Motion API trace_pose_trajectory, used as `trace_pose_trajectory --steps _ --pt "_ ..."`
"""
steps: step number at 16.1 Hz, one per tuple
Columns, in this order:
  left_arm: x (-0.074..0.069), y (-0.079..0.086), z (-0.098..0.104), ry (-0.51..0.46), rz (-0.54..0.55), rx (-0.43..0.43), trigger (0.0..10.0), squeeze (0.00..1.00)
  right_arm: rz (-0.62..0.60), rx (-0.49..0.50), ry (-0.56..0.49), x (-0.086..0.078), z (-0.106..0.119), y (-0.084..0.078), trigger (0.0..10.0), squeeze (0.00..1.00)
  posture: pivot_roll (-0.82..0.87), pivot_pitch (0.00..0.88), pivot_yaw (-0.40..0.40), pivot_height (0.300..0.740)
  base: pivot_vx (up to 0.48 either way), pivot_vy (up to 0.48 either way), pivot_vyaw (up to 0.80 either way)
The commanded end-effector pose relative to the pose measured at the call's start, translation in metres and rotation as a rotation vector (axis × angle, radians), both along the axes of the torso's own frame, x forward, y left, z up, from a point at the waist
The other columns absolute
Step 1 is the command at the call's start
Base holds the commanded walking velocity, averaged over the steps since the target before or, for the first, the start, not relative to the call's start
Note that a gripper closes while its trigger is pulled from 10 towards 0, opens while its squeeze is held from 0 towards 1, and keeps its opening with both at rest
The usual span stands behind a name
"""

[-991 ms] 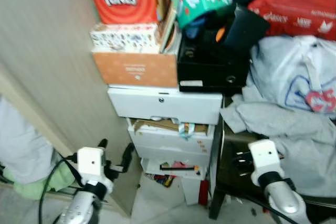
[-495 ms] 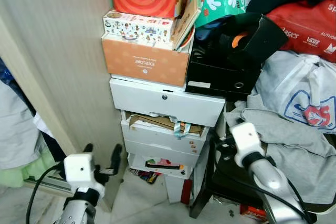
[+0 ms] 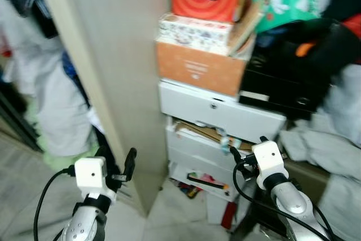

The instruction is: Clean up the room

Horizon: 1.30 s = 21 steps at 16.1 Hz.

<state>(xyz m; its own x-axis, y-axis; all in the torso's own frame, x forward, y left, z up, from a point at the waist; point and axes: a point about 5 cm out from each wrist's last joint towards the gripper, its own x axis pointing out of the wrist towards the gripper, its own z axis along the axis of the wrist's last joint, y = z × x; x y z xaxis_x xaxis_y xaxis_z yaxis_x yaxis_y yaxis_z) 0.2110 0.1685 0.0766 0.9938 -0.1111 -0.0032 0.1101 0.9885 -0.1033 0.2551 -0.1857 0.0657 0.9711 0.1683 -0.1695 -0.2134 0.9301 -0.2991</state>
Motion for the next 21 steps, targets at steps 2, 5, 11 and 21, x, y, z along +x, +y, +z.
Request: trace_pose_trajectory --steps 2,5,11,21 --pt "0.0018 0.0017 -0.0034 0.022 -0.010 0.016 10.0 0.00 -0.014 0.002 -0.029 -0.0015 0.0048 0.0000 10.0 0.00 -0.15 0.000 0.019 0.740 0.000 0.000 0.80" --pt "0.0034 -0.0019 -0.0050 0.028 -0.036 0.013 10.0 0.00 -0.037 -0.002 -0.035 -0.0037 0.0059 -0.0048 10.0 0.00 -0.16 0.000 0.032 0.740 0.000 0.000 0.80" --pt "0.0040 -0.0007 -0.0047 0.028 -0.043 0.018 10.0 0.00 -0.045 0.002 -0.033 -0.0062 0.0054 -0.0036 10.0 0.00 -0.16 0.000 0.038 0.740 0.000 0.000 0.80" --pt "0.0036 -0.0027 -0.0058 0.031 -0.048 0.015 10.0 0.00 -0.050 -0.008 -0.031 -0.0073 0.0061 -0.0067 10.0 0.00 -0.17 0.000 0.035 0.740 0.000 0.000 0.80"
